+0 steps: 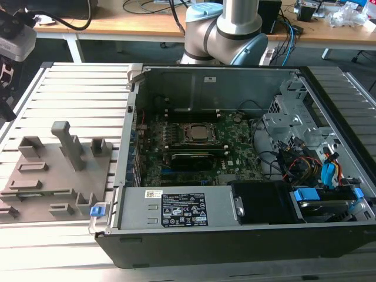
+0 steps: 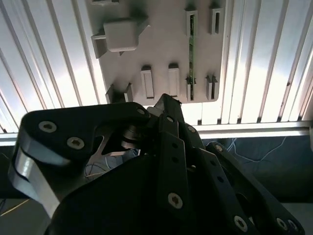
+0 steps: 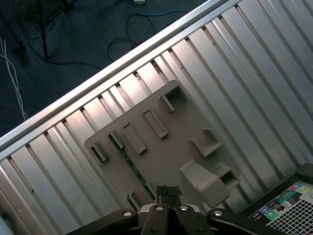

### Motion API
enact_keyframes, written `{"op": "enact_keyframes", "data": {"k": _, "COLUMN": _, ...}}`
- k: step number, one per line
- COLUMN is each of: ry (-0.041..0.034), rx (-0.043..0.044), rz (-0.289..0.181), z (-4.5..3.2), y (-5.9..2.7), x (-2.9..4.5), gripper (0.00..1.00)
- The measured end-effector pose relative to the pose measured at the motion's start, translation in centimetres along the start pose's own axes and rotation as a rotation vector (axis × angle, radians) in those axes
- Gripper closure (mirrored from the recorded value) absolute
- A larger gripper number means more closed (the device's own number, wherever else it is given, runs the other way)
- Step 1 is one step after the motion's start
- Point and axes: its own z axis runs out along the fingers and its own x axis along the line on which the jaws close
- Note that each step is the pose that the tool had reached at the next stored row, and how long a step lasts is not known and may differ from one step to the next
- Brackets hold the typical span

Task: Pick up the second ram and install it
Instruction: 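Pick up the second ram and move it above second insertion slot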

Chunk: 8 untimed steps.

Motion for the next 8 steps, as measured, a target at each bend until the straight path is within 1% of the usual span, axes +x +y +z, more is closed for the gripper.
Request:
{"op": "enact_keyframes", "data": {"k": 3, "ry": 0.0012, "rx": -0.0006, "rz": -0.029, "z": 0.0, "y": 0.0, "x": 0.0, "gripper": 0.89}}
{"op": "enact_keyframes", "data": {"k": 4, "ry": 0.0022, "rx": -0.0013, "rz": -0.056, "z": 0.0, "y": 0.0, "x": 0.0, "gripper": 0.89}}
{"op": "enact_keyframes", "data": {"k": 8, "ry": 0.004, "rx": -0.0024, "rz": -0.101, "z": 0.0, "y": 0.0, "x": 0.0, "gripper": 0.89}}
